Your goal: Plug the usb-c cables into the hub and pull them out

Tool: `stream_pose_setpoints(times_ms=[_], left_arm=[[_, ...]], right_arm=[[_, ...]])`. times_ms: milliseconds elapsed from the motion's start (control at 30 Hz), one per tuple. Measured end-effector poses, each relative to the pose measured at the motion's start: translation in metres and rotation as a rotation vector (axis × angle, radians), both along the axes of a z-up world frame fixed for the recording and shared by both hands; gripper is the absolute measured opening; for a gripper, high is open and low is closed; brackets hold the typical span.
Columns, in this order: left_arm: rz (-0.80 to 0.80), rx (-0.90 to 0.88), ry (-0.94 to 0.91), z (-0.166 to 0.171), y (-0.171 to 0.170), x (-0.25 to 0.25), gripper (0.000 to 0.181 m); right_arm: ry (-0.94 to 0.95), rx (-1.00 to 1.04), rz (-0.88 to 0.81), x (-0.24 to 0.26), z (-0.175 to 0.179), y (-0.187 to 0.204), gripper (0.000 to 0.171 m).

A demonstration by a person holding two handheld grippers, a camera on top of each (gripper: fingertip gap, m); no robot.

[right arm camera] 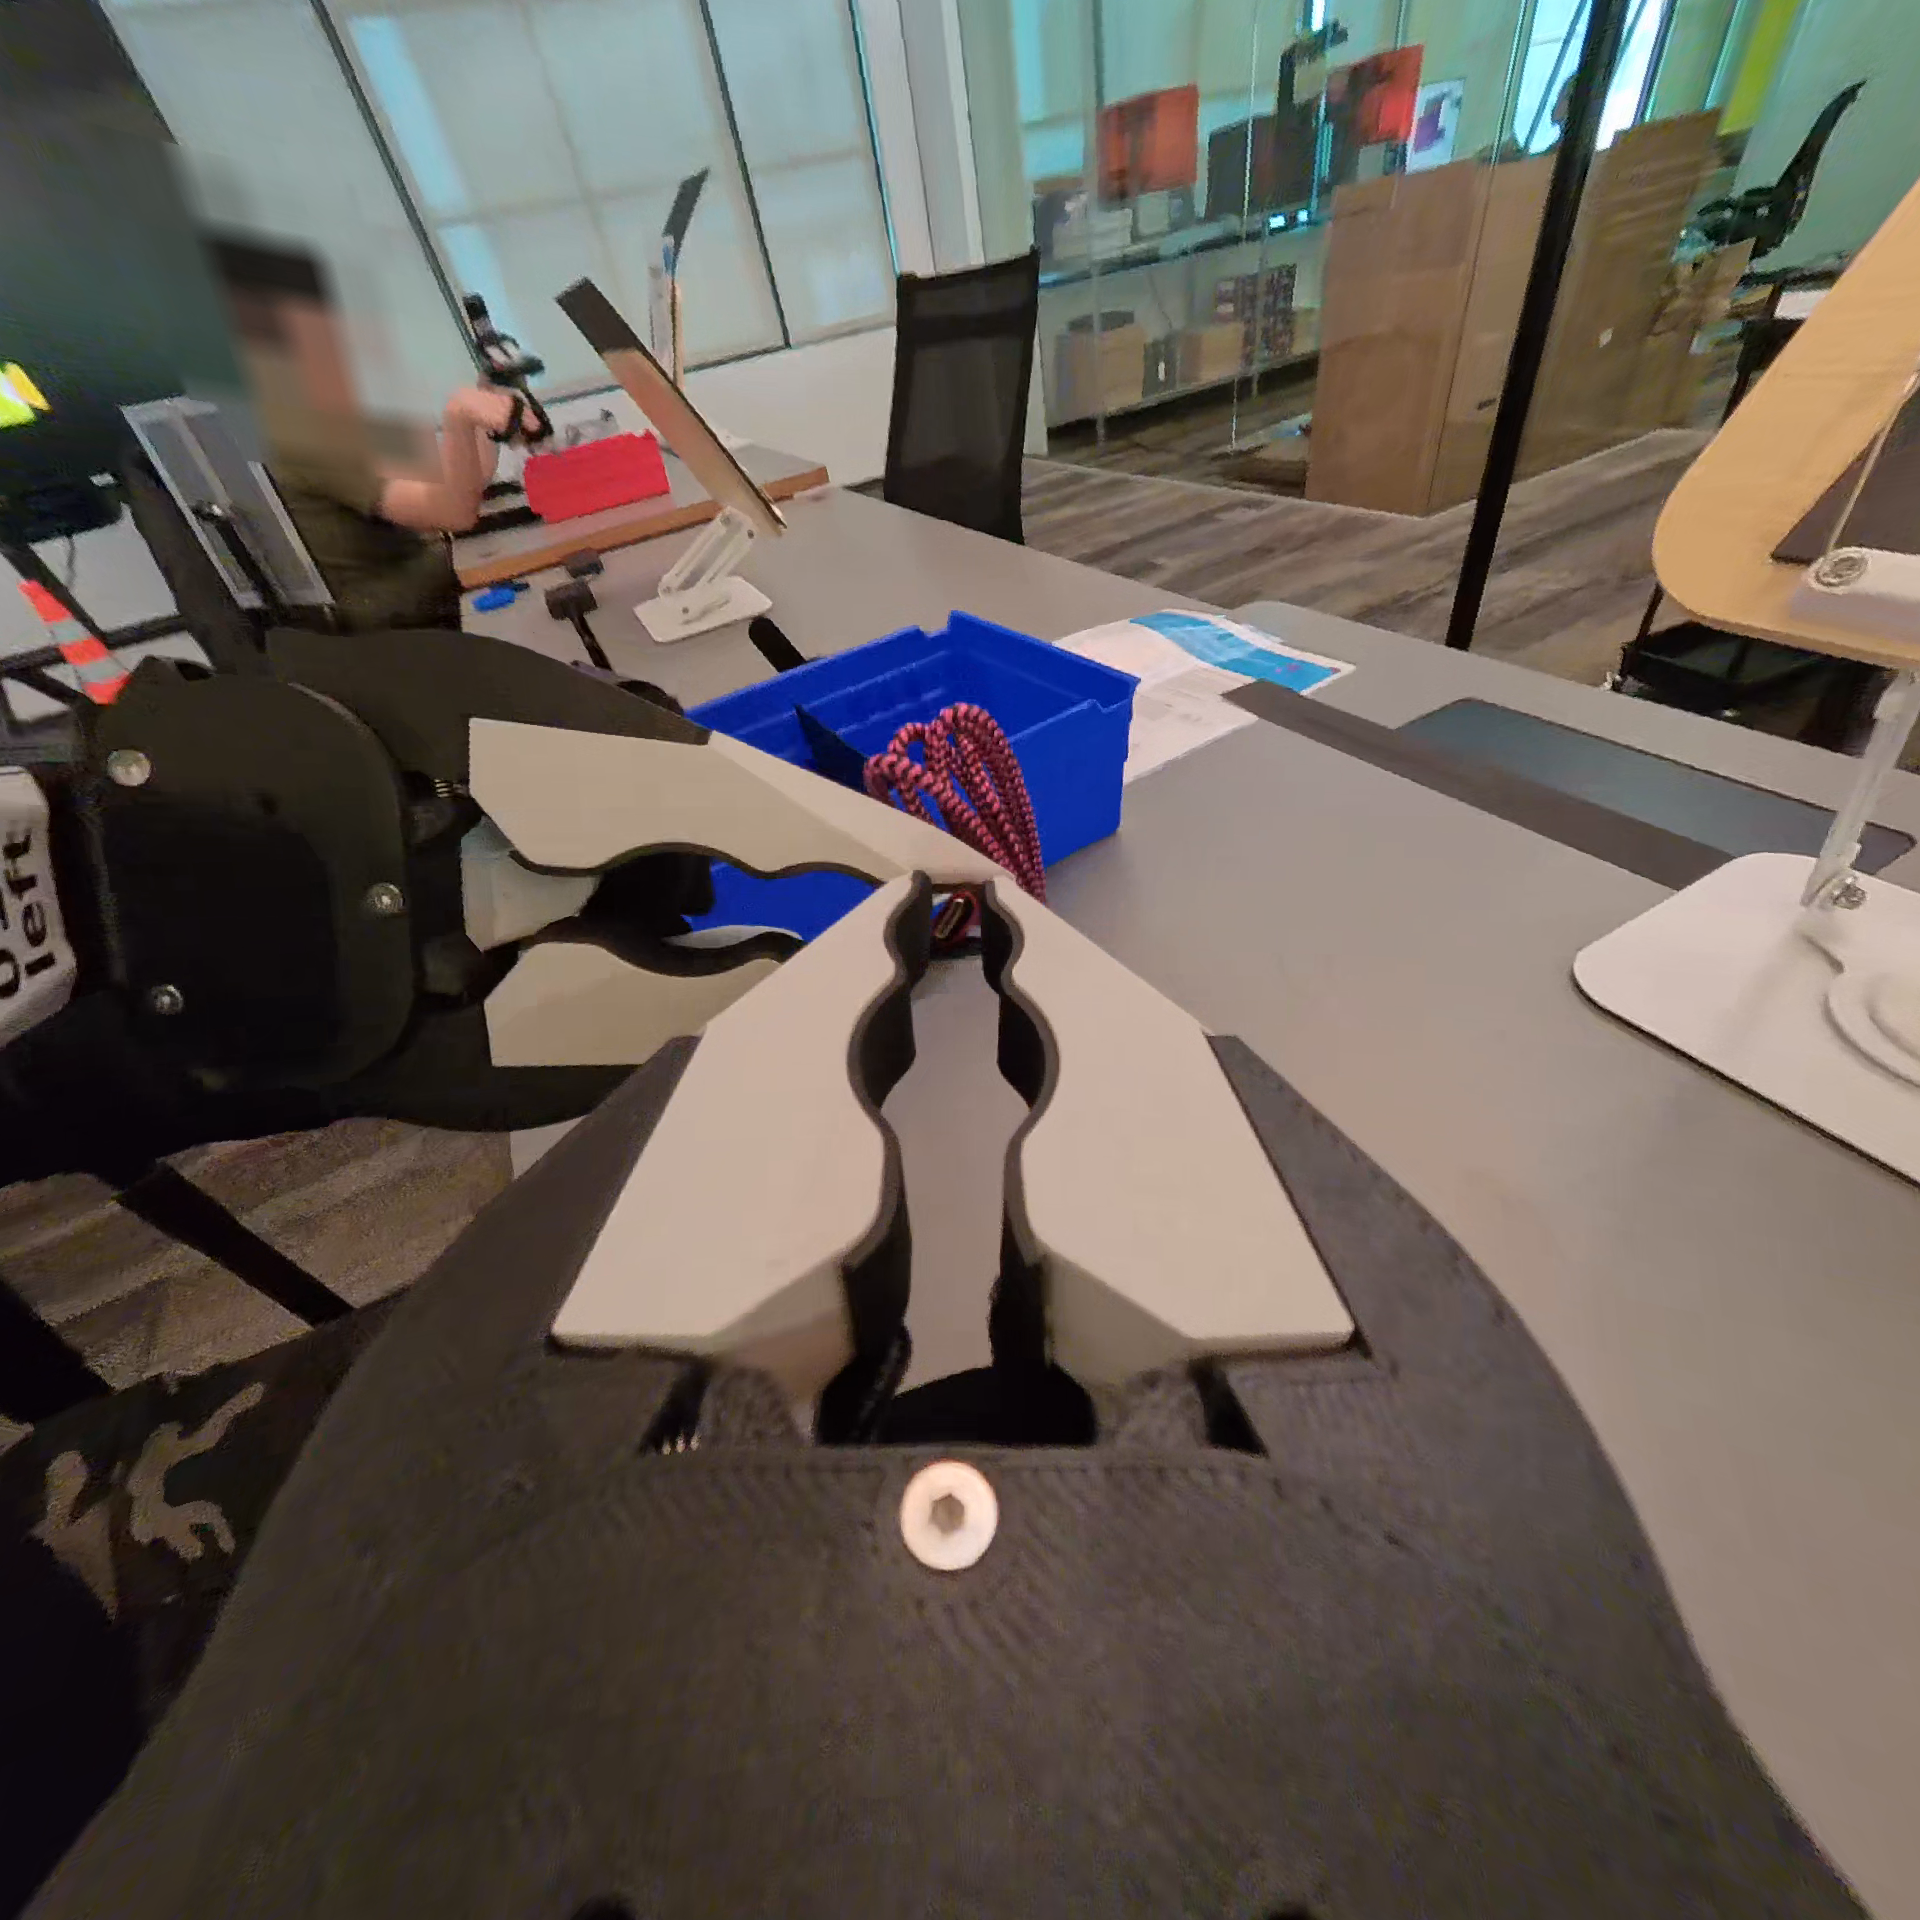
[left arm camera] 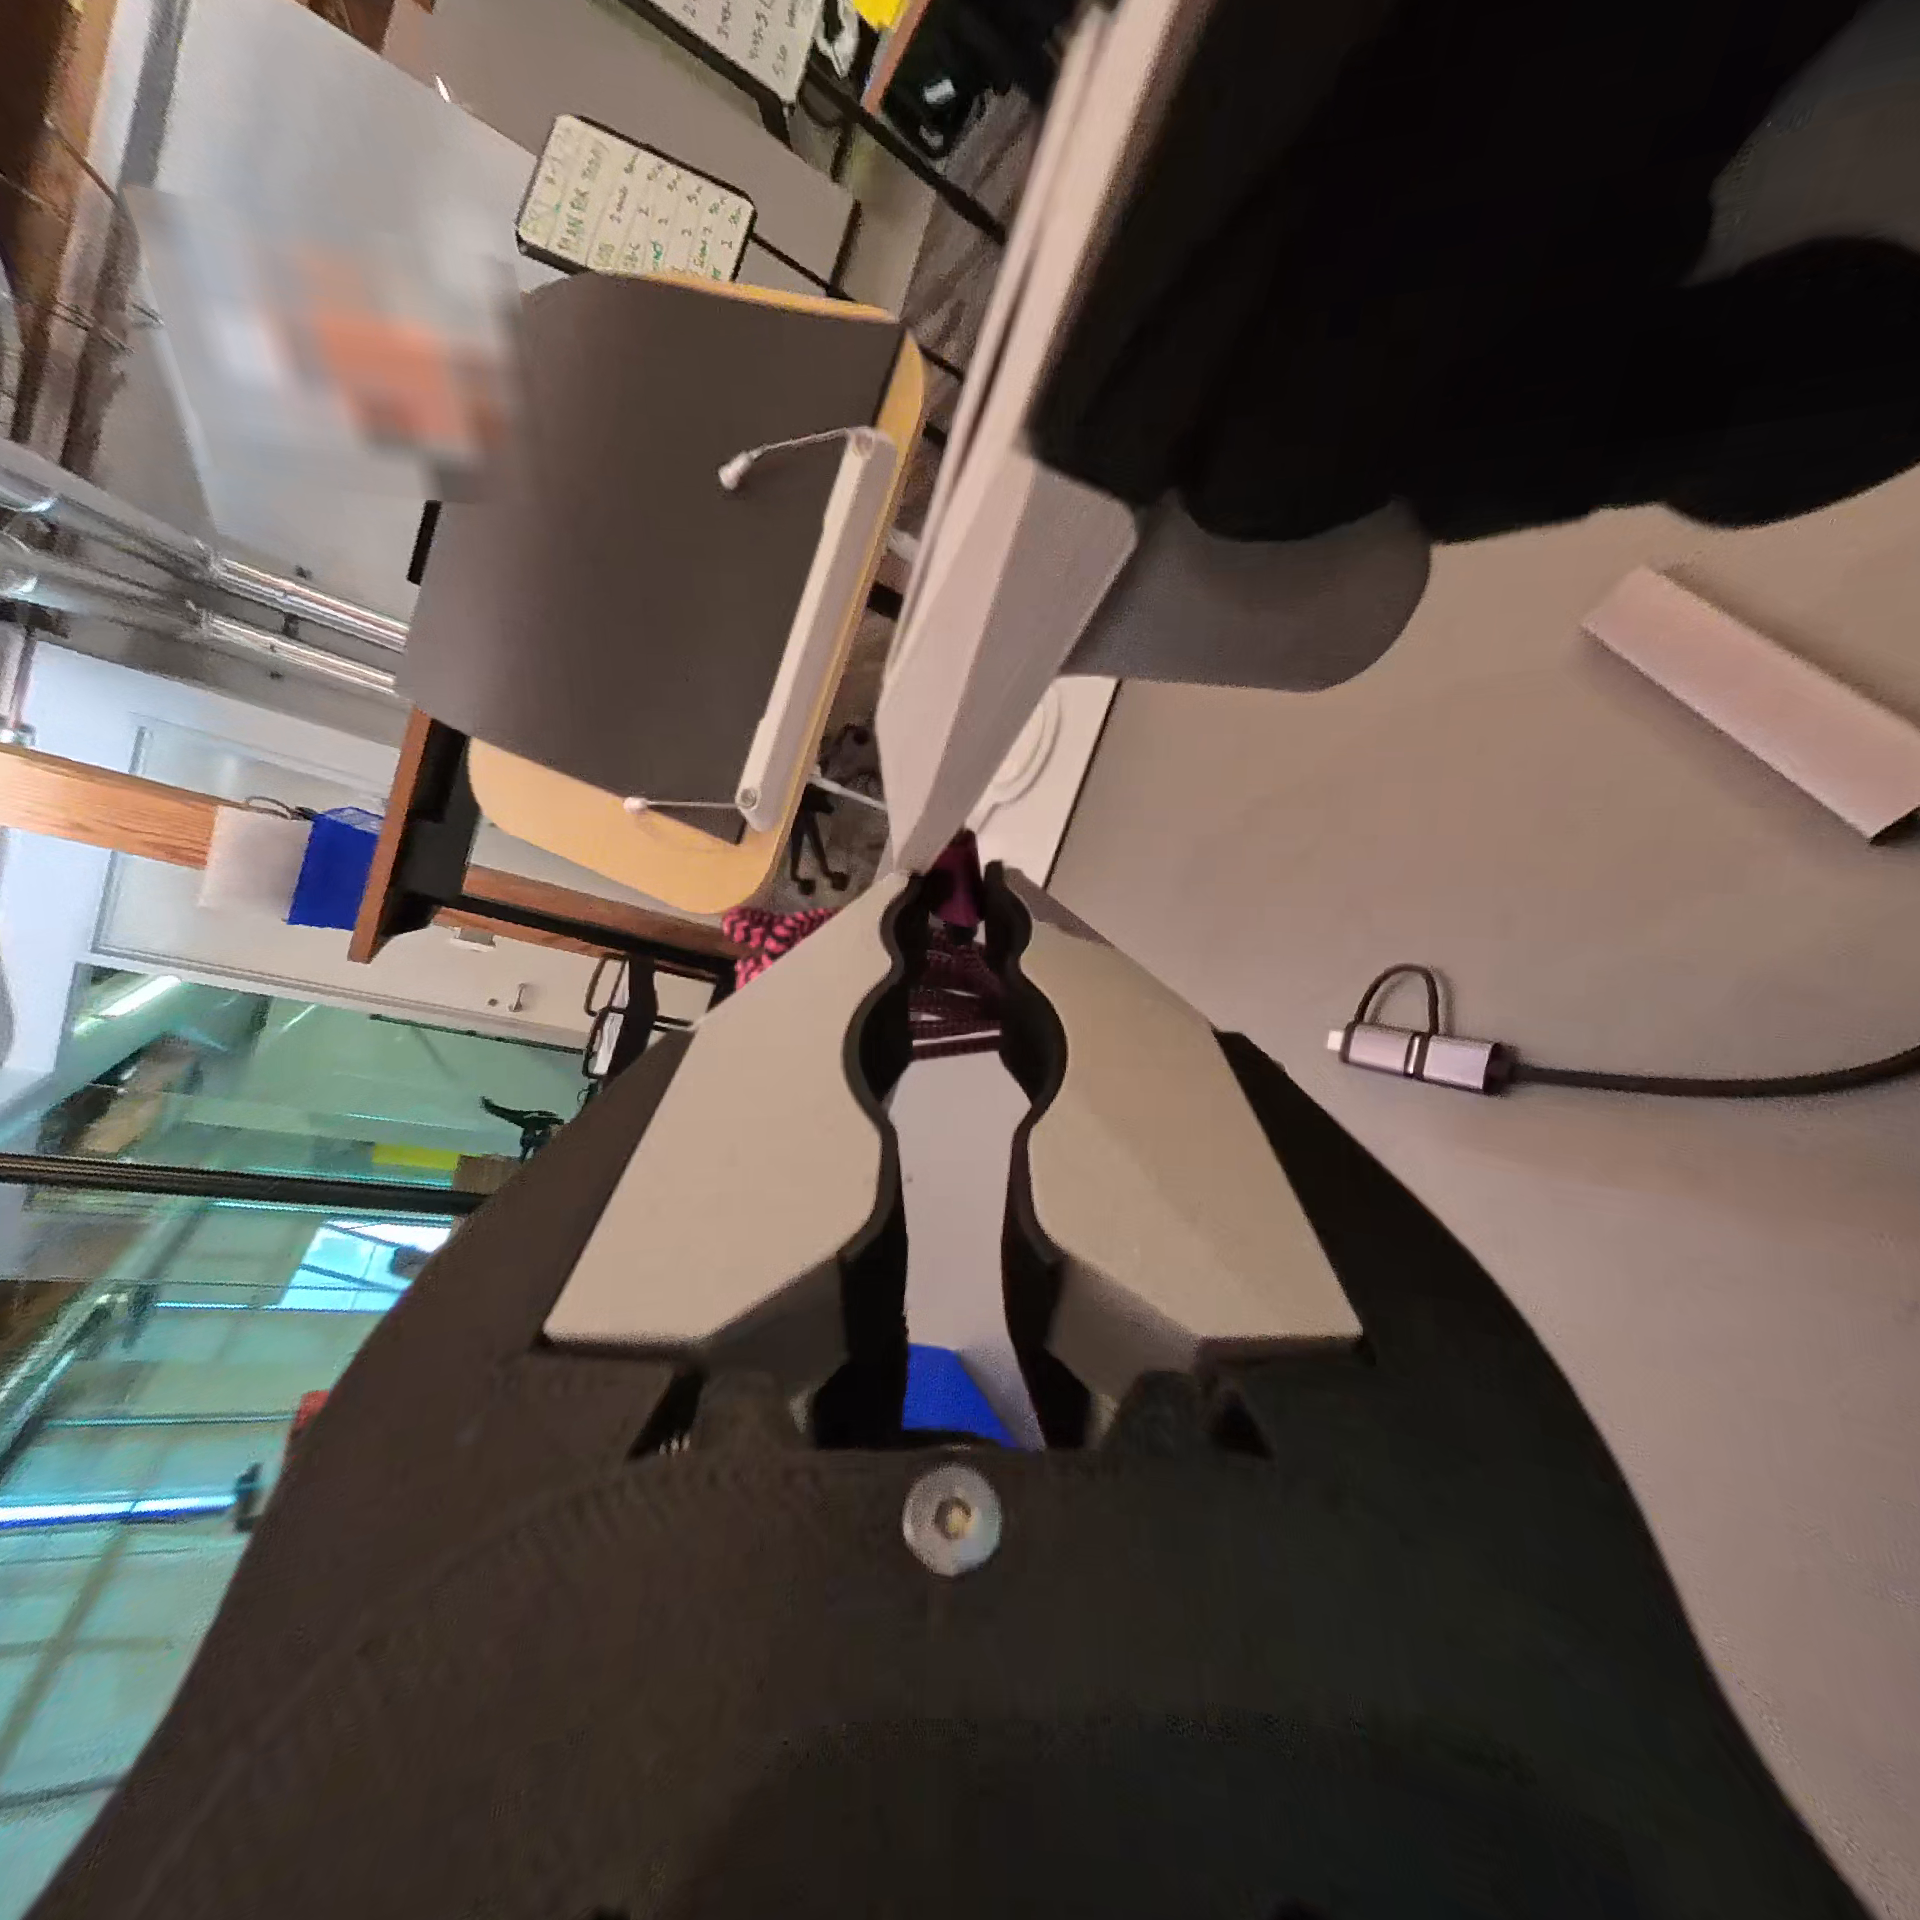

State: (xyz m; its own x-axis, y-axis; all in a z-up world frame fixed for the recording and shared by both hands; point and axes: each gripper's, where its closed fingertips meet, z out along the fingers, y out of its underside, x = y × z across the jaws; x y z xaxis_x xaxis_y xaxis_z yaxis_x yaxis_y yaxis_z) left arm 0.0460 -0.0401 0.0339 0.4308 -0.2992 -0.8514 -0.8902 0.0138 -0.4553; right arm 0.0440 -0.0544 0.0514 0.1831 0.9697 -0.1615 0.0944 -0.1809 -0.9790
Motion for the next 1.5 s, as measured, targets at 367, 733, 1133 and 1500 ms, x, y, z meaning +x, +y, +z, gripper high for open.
stream_pose_setpoints(times_ms=[367, 733, 1133, 1500], left_arm=[[0.068, 0.087, 0.127, 0.001, 0.004, -0.005, 0.007], [-0.009, 0.017, -0.012, 0.002, 0.004, 0.0, 0.011], [-0.214, -0.098, -0.346, 0.014, -0.007, 0.01, 0.0], [-0.213, -0.188, -0.13, 0.0, -0.015, 0.011, 0.0]], right_arm=[[-0.002, -0.104, 0.004, -0.005, -0.008, 0.002, 0.005], [0.172, -0.174, 0.149, 0.002, 0.002, -0.002, 0.002], [0.432, -0.284, 0.358, 0.021, 0.038, -0.018, 0.002], [0.306, -0.308, 0.415, 0.022, 0.017, -0.017, 0.01]])
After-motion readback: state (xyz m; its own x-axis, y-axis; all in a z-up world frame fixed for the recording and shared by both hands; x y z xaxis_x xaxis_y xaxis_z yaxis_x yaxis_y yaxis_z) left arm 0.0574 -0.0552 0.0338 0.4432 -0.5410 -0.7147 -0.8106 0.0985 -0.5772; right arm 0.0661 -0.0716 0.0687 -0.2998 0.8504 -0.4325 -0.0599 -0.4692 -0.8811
